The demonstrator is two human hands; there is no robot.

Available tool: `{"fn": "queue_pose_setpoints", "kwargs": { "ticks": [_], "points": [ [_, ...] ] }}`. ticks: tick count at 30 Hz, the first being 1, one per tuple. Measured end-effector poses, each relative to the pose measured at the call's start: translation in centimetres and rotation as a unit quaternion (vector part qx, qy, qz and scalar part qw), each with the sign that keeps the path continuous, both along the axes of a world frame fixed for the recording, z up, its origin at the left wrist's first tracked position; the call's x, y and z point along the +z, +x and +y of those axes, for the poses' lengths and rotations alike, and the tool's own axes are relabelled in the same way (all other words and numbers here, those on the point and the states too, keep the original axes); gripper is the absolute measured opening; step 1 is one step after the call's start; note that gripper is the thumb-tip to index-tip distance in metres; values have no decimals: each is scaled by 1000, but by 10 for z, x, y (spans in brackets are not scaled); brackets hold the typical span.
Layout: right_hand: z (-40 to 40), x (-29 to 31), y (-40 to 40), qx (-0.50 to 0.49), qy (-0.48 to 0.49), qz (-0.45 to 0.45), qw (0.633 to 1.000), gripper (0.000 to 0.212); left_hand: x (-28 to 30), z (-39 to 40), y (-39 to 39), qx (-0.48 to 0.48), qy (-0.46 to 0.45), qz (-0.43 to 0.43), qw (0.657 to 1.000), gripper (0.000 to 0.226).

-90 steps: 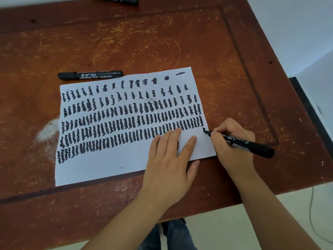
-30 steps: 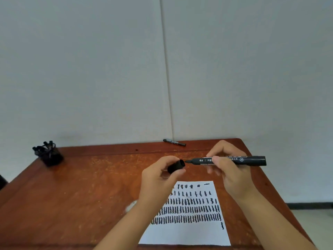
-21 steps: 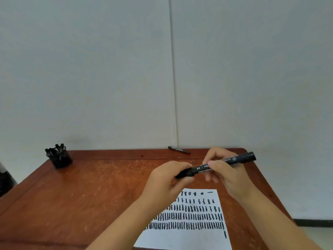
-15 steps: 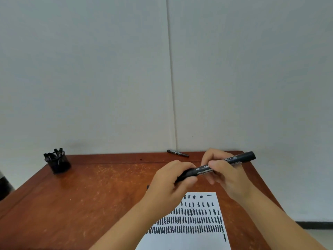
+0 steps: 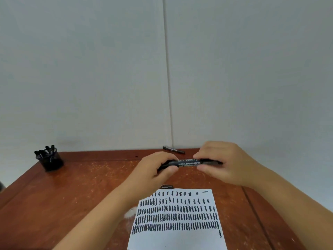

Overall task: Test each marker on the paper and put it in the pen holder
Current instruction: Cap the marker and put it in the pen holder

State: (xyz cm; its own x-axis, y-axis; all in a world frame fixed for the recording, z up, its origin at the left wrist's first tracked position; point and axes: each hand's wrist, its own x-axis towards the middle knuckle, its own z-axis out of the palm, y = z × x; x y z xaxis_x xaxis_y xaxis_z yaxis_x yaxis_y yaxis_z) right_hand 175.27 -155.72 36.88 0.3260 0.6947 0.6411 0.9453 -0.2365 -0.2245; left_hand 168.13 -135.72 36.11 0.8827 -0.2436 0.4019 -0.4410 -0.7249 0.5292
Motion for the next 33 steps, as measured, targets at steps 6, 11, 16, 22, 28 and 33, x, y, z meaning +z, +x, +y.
{"fn": "queue_pose_setpoints", "kwargs": {
  "ticks": [6,11,16,22,28,33],
  "points": [
    [6,-1,-14,-12,-121,-209,970,26,-4,8,-13,11,138,25,990,34],
    [12,-2,-22,17,-119,-225,967,25,-10,13,-28,0,175,-28,984,41],
    [12,-2,-36,49,-118,-178,976,26,-7,15,-43,-31,245,-125,961,33],
    [19,-10,-40,92,-153,-11,984,43,-20,13,-50,-22,272,-143,951,42],
    [45,-49,-31,102,-108,225,963,37,-48,35,-46,6,339,-98,936,45],
    [99,-64,-17,89,-113,284,948,25,-64,79,-44,111,177,11,978,40]
  ]
}}
